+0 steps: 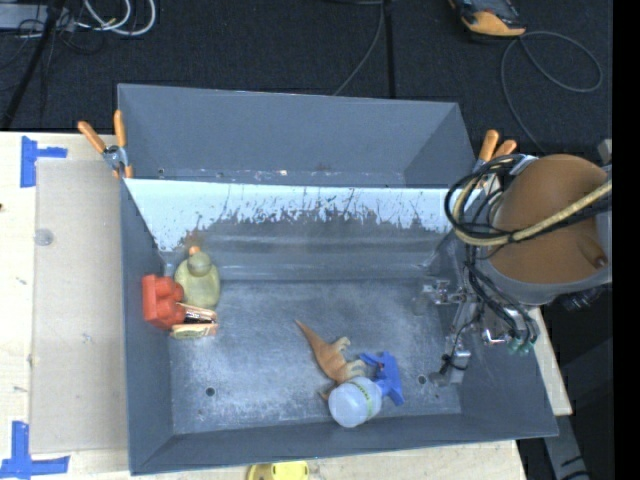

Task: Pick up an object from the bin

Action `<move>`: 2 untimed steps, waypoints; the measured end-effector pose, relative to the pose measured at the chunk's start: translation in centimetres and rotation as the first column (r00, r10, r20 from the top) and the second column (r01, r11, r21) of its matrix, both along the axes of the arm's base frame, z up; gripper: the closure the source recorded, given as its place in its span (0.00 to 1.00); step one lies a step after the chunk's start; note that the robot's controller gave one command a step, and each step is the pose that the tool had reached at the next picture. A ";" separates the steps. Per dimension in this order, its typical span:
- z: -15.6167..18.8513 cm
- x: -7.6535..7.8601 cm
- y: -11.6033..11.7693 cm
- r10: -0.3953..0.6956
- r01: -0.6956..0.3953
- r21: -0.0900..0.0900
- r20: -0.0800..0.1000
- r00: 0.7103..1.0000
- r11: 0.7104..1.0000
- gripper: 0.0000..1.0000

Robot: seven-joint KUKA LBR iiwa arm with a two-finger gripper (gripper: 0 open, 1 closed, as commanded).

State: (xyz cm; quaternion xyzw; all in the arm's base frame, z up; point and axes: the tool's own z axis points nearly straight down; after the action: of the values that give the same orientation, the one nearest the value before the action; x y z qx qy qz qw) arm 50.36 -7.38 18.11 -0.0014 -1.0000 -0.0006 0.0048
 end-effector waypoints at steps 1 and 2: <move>0.4 0.2 0.0 0.002 -0.002 -0.001 0.008 1.000 1.000 0.00; -4.1 0.6 2.9 0.041 -0.041 -0.002 0.011 0.999 0.999 0.00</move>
Offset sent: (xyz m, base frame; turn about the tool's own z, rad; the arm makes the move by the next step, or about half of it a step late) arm 0.0079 0.0753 -0.1111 -0.1025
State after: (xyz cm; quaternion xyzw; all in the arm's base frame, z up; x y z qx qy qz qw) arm 50.96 -4.47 14.01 0.0191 -0.9998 0.0005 -0.0008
